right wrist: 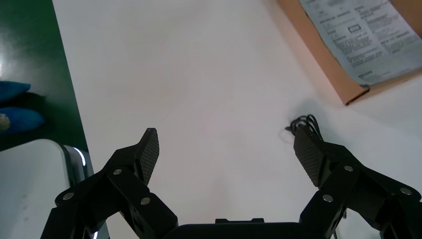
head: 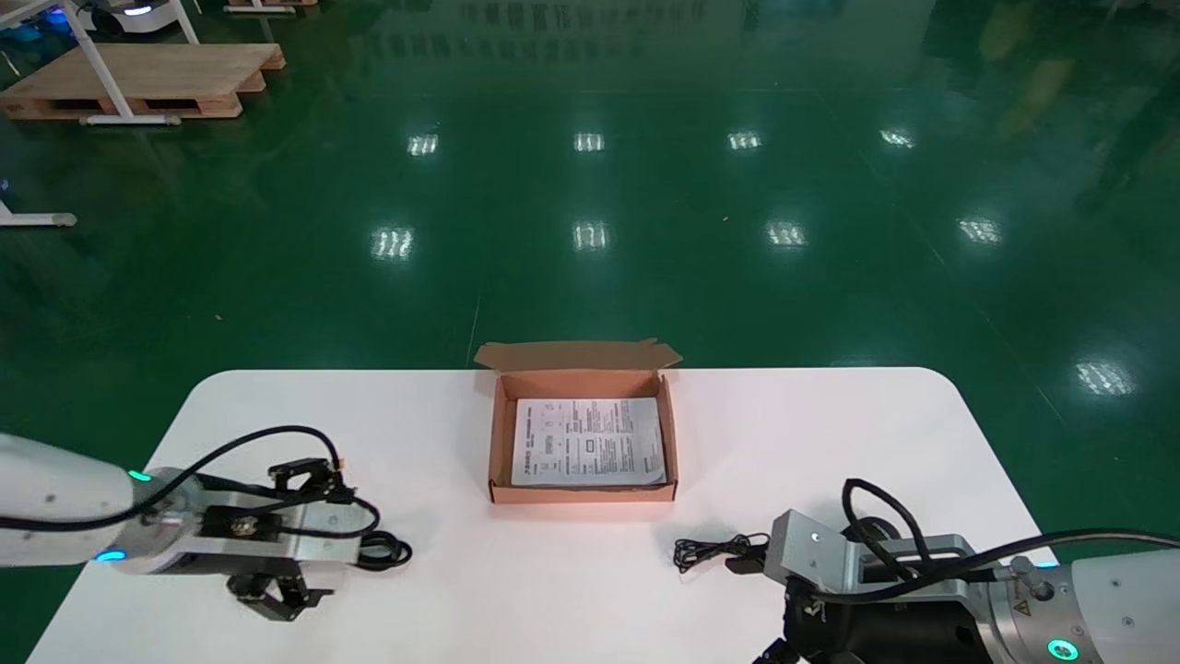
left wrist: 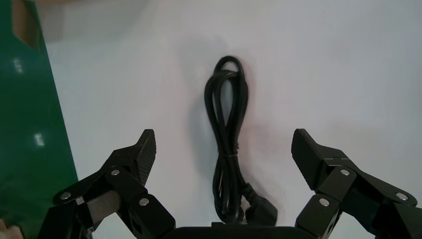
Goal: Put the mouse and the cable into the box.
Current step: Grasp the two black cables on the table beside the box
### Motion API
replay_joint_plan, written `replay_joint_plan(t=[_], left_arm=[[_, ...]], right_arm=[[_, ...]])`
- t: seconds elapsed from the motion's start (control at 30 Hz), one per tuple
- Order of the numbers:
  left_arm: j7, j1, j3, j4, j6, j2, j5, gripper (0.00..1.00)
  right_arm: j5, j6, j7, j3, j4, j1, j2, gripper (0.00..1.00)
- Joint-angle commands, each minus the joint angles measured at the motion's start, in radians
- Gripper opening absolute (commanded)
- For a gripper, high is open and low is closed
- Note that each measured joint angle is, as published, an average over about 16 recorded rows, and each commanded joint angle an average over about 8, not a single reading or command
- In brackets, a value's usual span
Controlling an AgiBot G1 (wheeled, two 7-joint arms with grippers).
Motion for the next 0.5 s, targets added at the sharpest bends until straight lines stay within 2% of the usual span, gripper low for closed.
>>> replay_joint_plan(t=[0.03,0.2,0.5], left_arm=[[-0.017,0.012,0.003,0.051,-0.043,0.024,0.028,1.00],[-0.009,0.021,0.020,0.147,-0.113,0.076,0.082,1.00],[0.025,0.022,0.048,0.246,-0.165,0.121,0.141,1.00]], right_arm=[[-0.005,0.008,0.012,0.000,0.009,-0.004,0.001,1.00],[0.008,0.010,0.032,0.001,0.024,-0.026,0.005,1.00],[0.009,0.020,0.043,0.000,0.043,-0.051,0.014,1.00]])
